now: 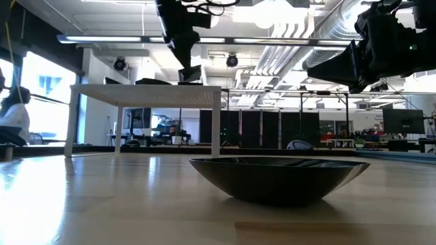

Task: Pick & Place Mini shaped plates
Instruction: Stack the square plate on top of the square plate on the shelf

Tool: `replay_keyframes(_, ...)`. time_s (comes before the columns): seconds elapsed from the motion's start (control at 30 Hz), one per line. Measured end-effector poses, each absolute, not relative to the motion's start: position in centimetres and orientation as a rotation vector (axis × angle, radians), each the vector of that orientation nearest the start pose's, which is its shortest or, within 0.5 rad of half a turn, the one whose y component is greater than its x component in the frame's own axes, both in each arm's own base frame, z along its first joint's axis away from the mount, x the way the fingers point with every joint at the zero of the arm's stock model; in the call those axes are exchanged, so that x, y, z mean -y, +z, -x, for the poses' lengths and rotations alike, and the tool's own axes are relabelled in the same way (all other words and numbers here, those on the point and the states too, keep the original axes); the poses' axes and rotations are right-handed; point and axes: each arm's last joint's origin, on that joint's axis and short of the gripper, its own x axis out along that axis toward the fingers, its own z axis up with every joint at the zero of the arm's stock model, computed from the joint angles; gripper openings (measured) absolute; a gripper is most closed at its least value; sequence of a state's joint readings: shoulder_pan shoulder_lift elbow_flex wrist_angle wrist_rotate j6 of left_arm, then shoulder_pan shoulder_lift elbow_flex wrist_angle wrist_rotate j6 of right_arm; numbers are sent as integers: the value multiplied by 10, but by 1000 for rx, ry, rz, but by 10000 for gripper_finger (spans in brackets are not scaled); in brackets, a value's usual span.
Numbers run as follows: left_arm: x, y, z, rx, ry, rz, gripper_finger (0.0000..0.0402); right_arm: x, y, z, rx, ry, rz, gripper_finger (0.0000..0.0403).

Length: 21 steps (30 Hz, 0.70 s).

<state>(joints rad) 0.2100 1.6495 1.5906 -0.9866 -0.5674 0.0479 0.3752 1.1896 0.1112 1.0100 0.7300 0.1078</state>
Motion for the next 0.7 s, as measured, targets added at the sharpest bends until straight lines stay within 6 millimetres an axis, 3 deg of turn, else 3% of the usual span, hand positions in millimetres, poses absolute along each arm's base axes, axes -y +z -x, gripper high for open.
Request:
replay_keyframes(0.4, -87, 321, -333, -1088, 691, -208, 3, -48, 155, -174, -36, -357, -74, 0)
replay_keyframes(0.7, -86, 317, -333, -1112, 686, -199, 82, -48, 155, -174, -35, -357, -75, 0)
